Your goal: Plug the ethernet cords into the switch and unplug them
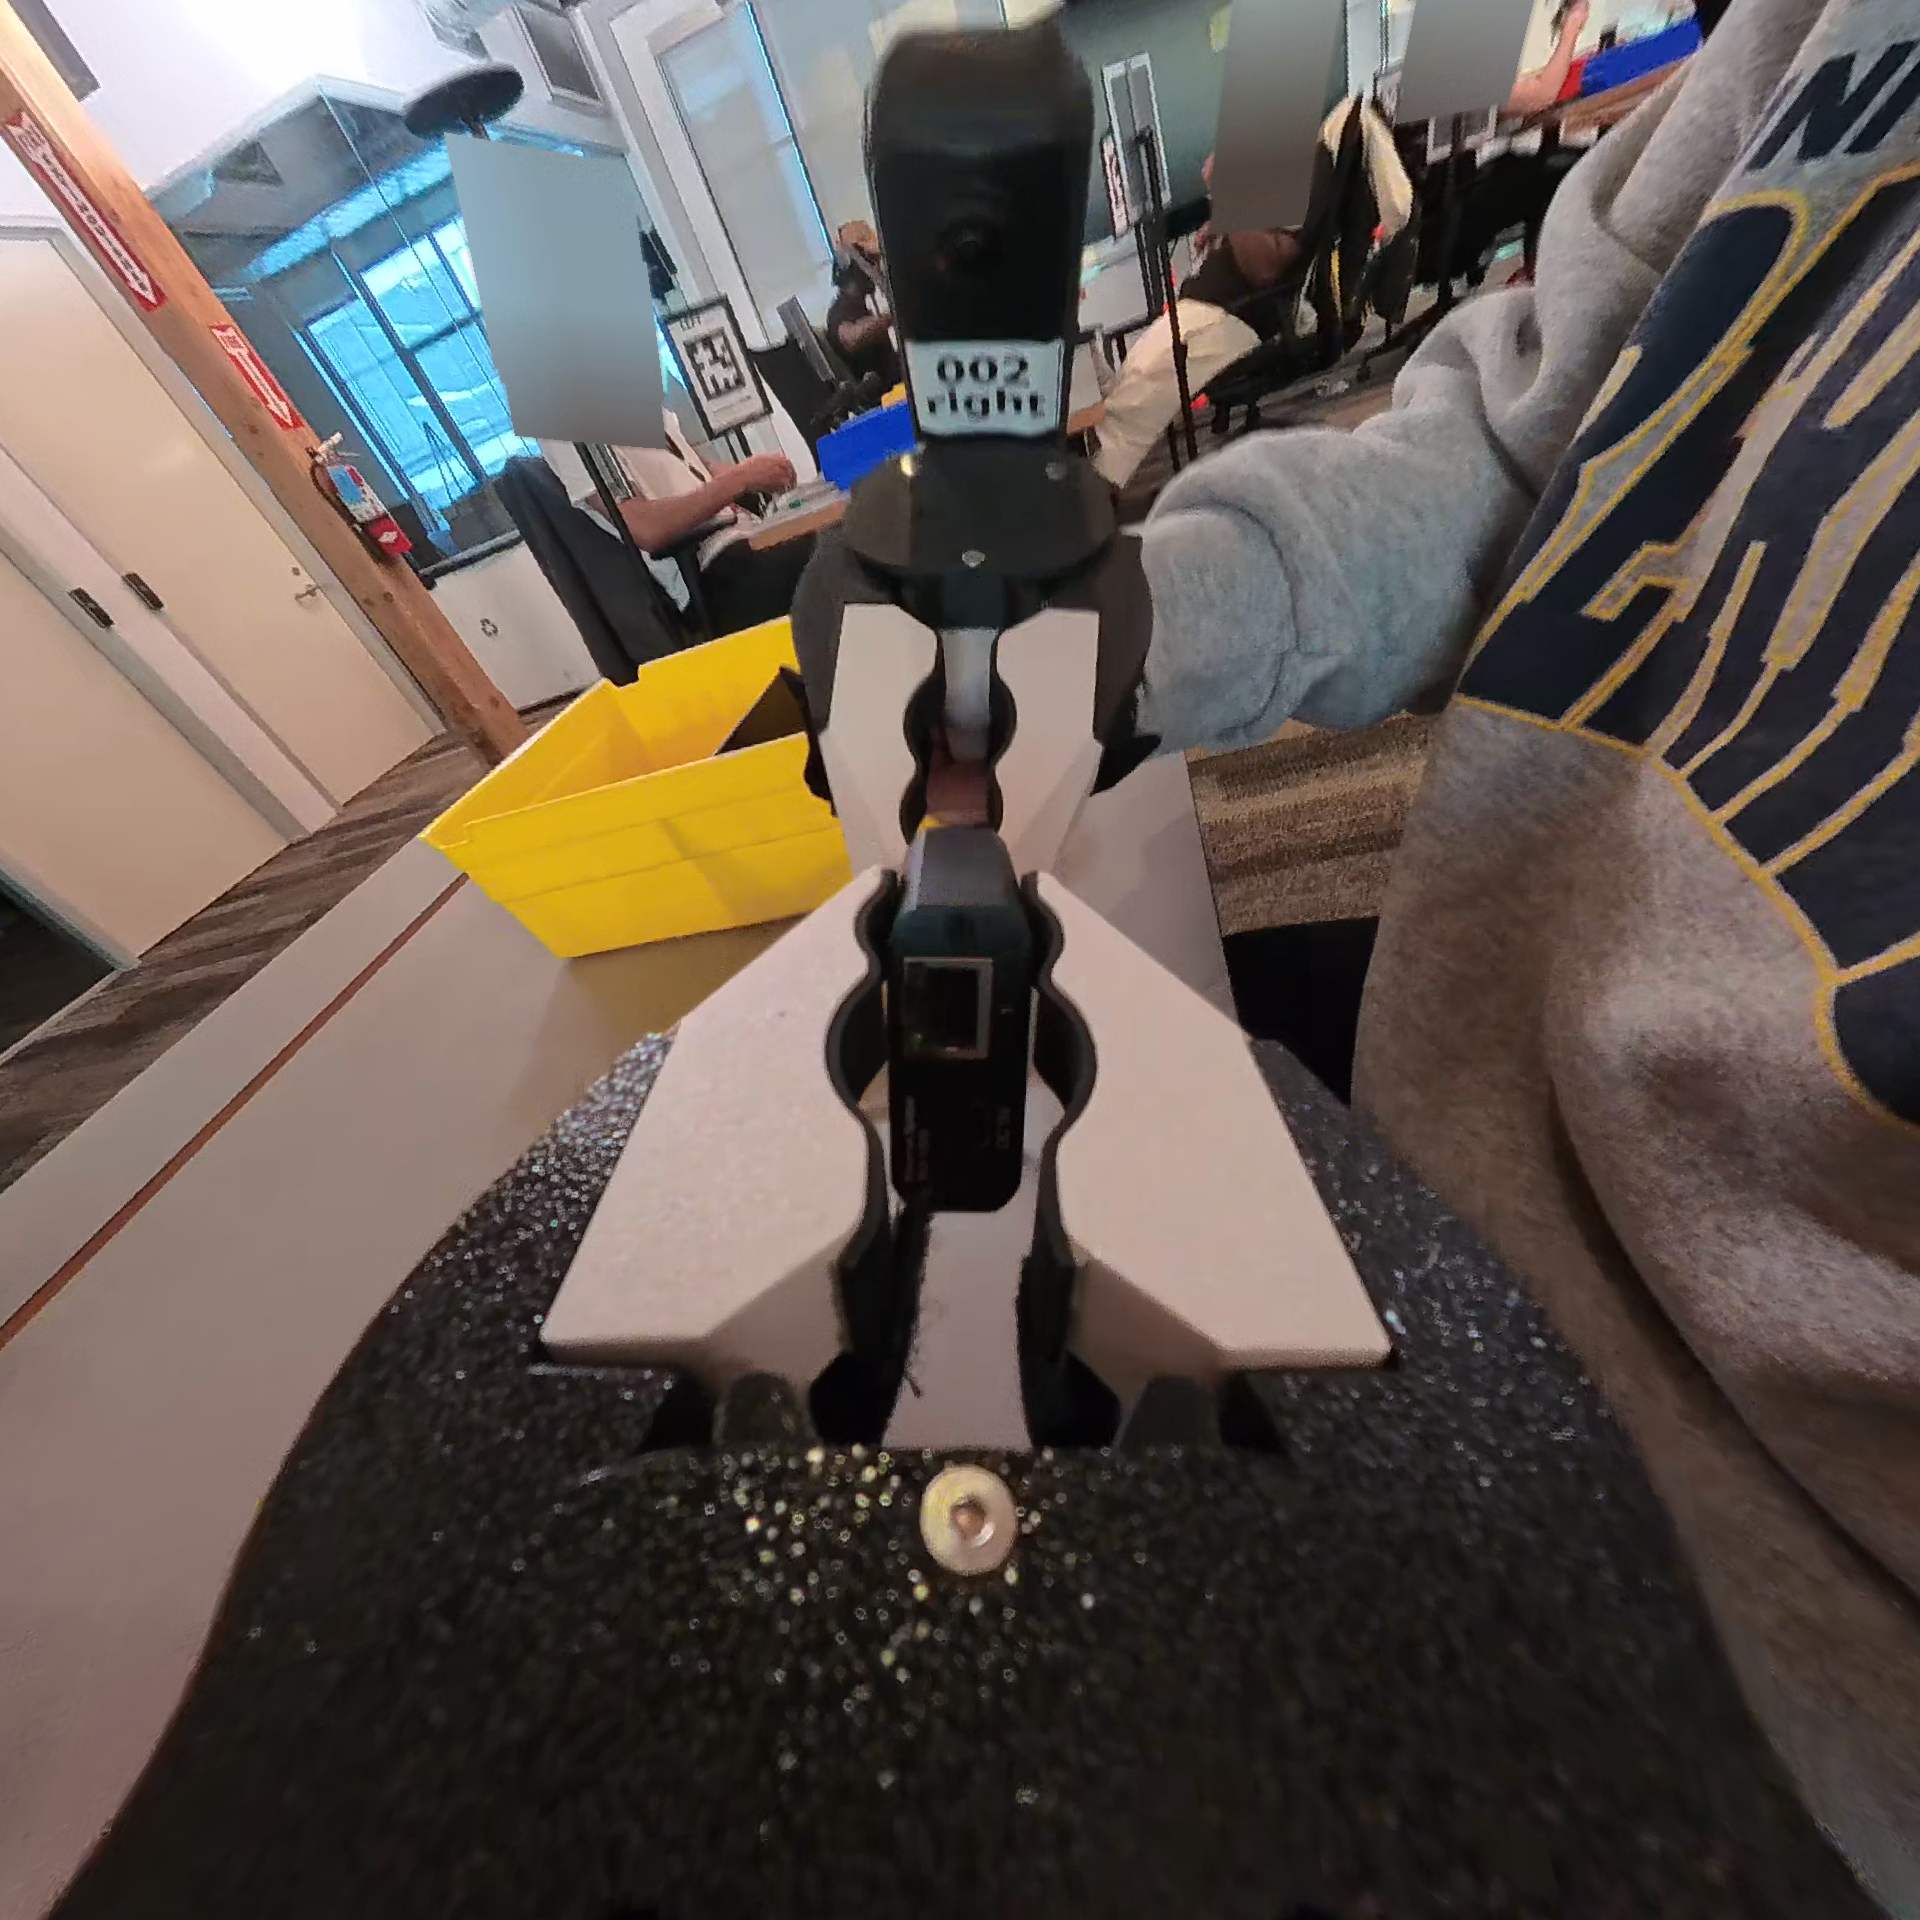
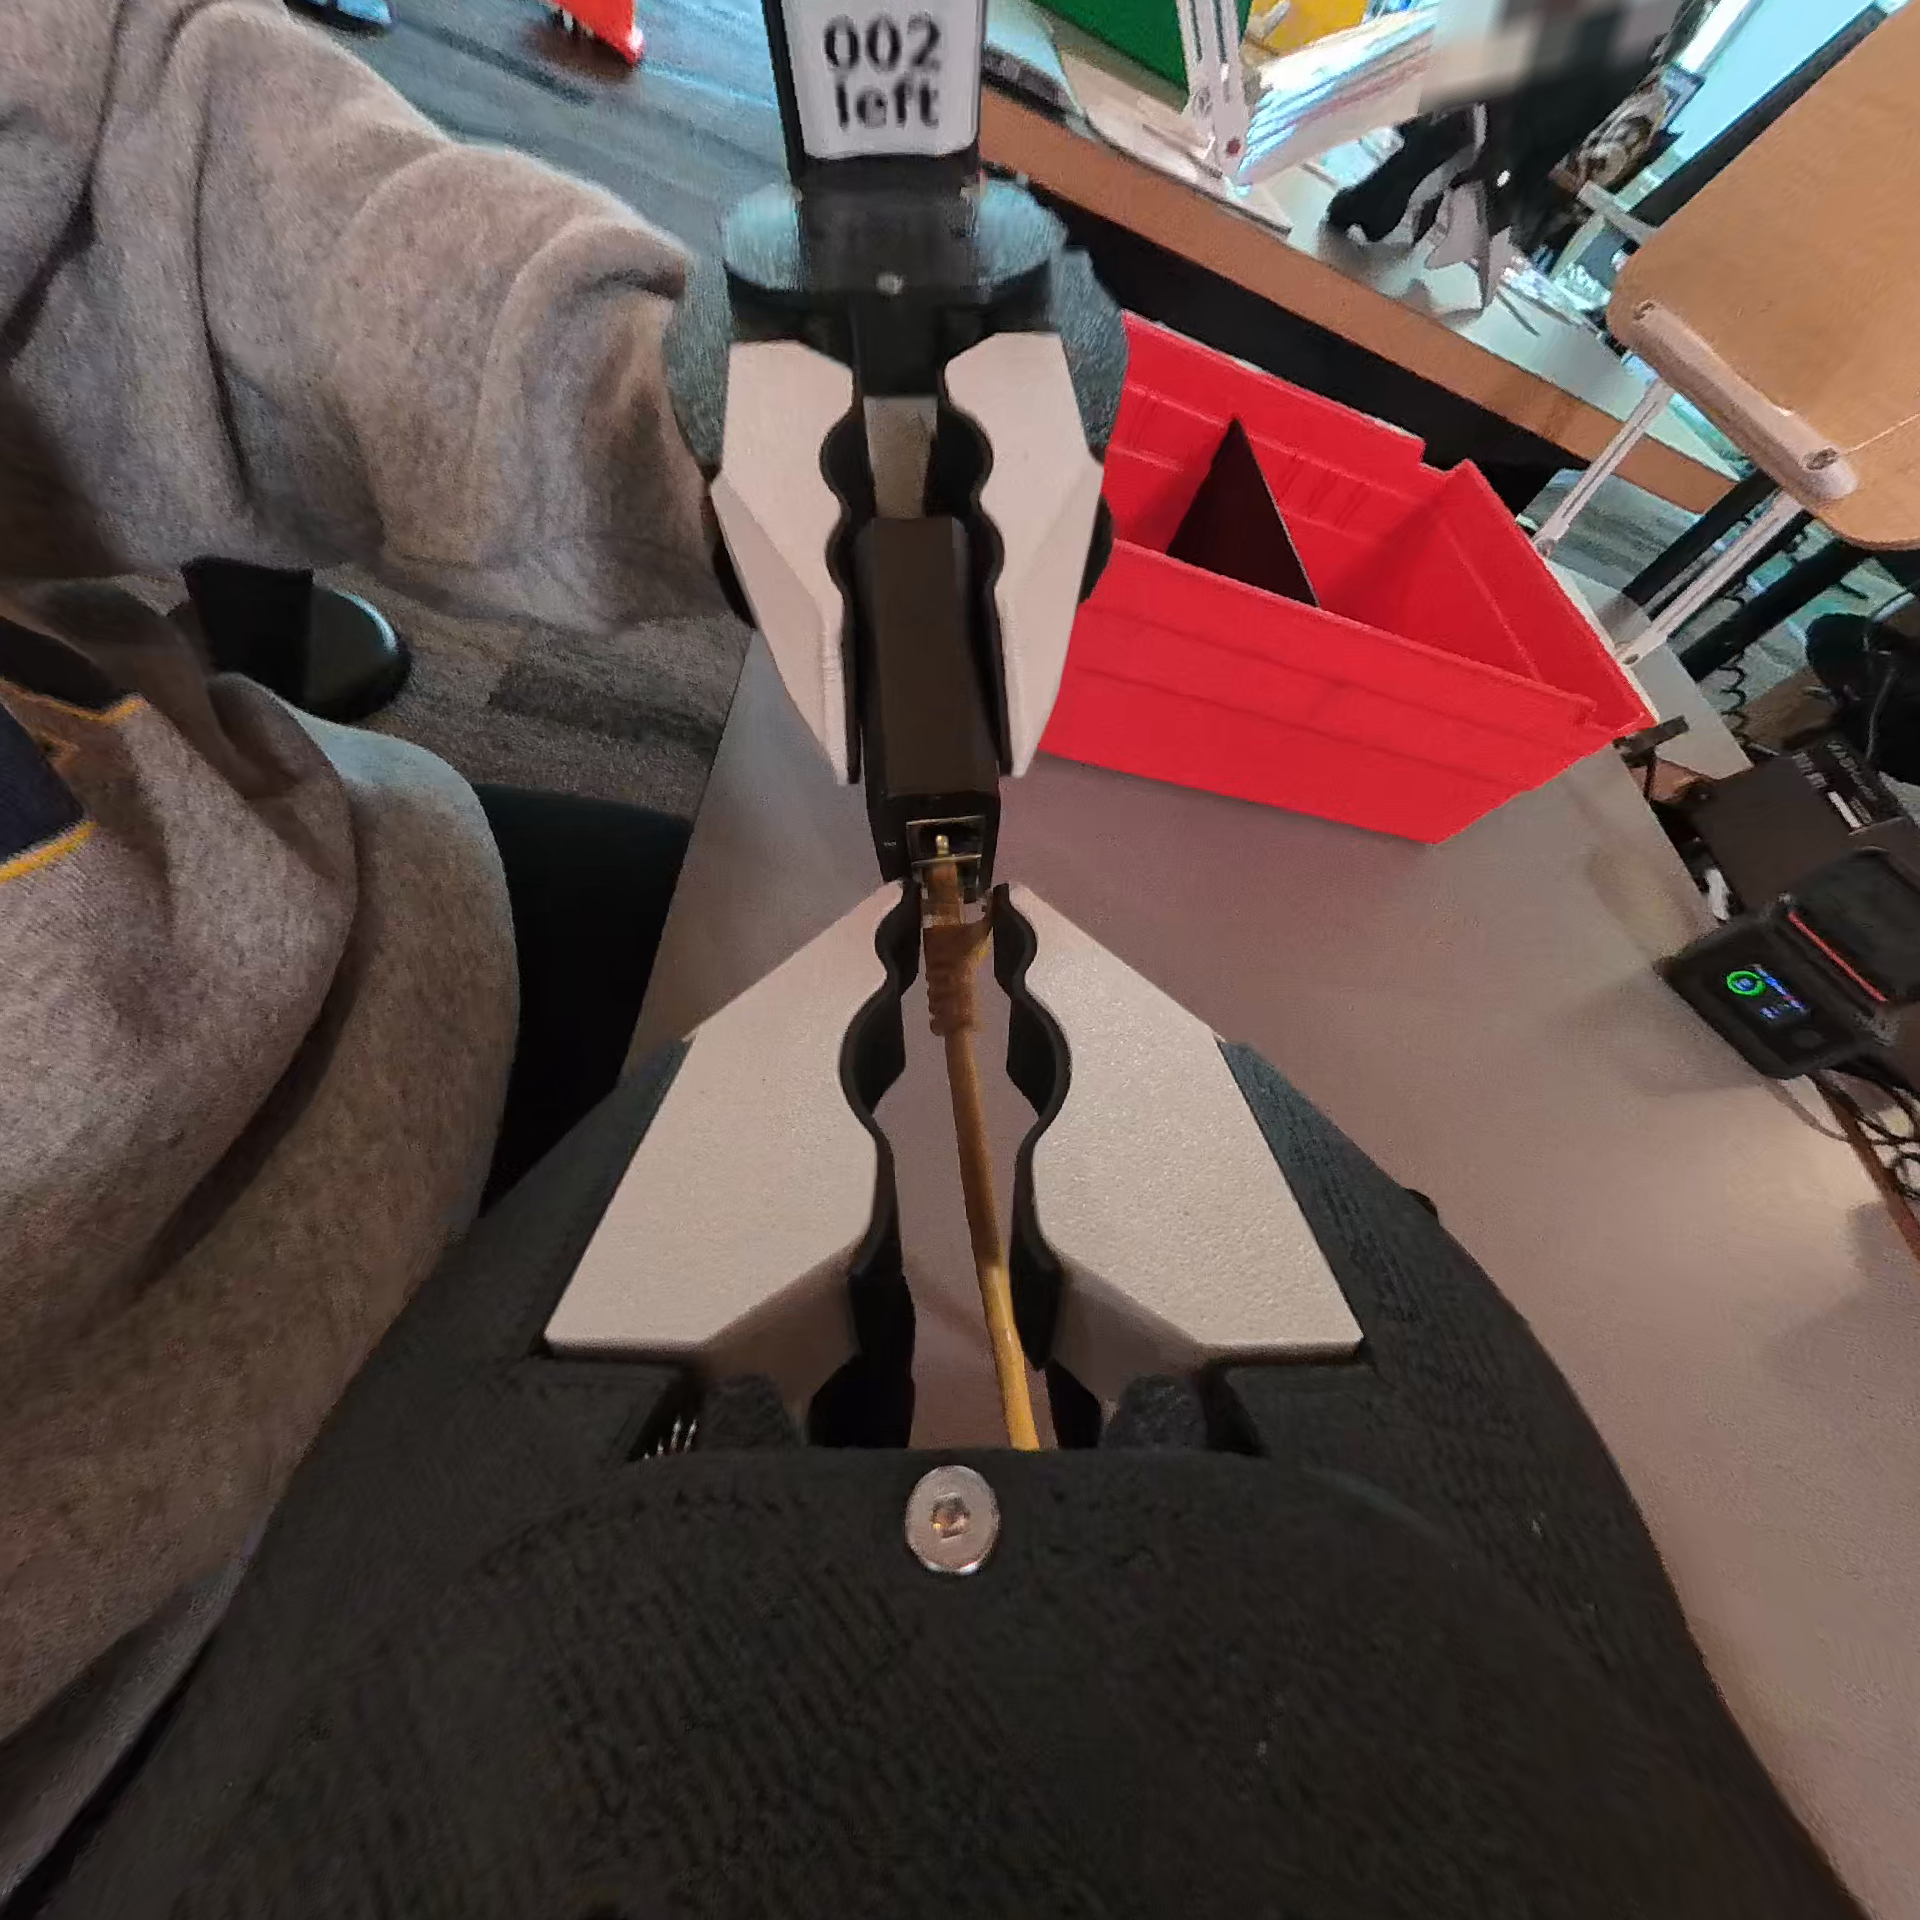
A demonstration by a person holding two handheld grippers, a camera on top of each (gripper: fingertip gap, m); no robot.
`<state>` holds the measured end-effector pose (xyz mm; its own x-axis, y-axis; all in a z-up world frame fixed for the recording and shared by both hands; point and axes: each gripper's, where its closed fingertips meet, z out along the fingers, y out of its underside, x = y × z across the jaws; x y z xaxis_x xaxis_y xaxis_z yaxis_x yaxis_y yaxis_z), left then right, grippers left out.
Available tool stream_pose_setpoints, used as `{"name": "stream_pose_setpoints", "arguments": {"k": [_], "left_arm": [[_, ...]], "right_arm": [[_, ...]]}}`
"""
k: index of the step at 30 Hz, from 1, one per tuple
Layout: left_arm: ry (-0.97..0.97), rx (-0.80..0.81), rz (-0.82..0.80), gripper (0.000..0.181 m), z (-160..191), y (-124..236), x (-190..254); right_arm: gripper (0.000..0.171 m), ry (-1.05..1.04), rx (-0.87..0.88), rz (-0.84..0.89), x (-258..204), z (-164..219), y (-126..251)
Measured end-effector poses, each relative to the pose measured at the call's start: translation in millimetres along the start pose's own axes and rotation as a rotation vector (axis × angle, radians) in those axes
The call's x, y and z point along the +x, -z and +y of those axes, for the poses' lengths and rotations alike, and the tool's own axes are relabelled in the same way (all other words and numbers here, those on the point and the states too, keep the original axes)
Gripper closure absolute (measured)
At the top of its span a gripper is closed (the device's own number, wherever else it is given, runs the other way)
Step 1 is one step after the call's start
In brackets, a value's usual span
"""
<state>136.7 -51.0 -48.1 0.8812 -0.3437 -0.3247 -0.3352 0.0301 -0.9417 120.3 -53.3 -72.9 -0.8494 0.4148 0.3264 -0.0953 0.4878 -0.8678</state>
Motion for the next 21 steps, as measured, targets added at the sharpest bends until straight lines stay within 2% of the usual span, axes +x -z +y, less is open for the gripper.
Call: {"name": "stream_pose_setpoints", "arguments": {"k": [3,7,11,14,21], "left_arm": [[-0.044,-0.147,0.000,0.160,21,-2,1],[-0.025,-0.341,0.036,0.147,58,-6,6],[-0.136,-0.446,0.009,0.157,75,-7,5],[-0.208,-0.472,-0.020,0.159,75,-5,0],[-0.159,-0.415,-0.030,0.160,64,-4,-5]], "right_arm": [[0.160,0.095,-0.105,0.033,2,13,-1],[0.160,0.175,-0.215,0.036,-2,29,-5],[0.160,0.206,-0.268,0.035,-4,38,-9],[0.160,0.203,-0.256,0.043,-3,37,-10],[0.159,0.237,-0.212,0.094,3,26,-7]]}}
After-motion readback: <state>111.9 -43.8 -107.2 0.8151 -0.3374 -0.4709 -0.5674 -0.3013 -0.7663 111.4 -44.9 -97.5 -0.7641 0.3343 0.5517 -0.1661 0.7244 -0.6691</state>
